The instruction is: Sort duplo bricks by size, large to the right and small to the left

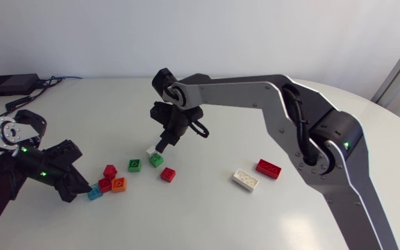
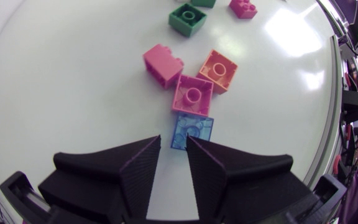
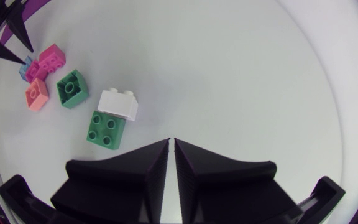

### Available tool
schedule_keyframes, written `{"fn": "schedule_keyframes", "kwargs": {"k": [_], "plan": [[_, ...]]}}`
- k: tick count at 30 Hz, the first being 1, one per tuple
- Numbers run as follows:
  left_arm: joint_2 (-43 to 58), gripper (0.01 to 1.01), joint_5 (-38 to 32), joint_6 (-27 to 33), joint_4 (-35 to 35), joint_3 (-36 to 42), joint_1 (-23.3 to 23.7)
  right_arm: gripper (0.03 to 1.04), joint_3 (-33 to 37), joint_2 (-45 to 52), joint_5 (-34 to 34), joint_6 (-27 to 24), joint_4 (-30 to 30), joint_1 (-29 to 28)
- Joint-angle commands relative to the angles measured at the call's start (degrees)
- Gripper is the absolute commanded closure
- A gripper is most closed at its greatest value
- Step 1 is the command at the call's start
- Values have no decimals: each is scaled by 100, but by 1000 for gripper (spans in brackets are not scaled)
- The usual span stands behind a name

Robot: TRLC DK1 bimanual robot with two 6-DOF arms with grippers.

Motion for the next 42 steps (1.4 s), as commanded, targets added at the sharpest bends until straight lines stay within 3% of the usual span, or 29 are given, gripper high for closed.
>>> {"fn": "schedule_keyframes", "kwargs": {"k": [1,7,10,19,22,29,37,42], "plan": [[285,710,194,-234,-46,-151,-375,925,142,199,30,25,-174,77],[373,708,651,-1034,147,166,-1157,925,99,190,12,33,-192,192],[92,708,739,-1254,85,403,-1174,925,116,269,4,33,-192,271],[135,708,730,-744,-266,1088,162,925,591,454,-348,95,-754,649],[487,708,703,-638,-275,1168,258,925,837,559,-506,139,-886,693],[1067,708,589,-788,-29,1062,-234,925,793,243,-286,165,-675,376],[1208,707,730,-1192,182,1053,-893,925,1364,770,-199,130,-728,-81],[847,707,756,-1201,147,1071,-726,925,2559,1544,-242,51,-1431,7]]}}
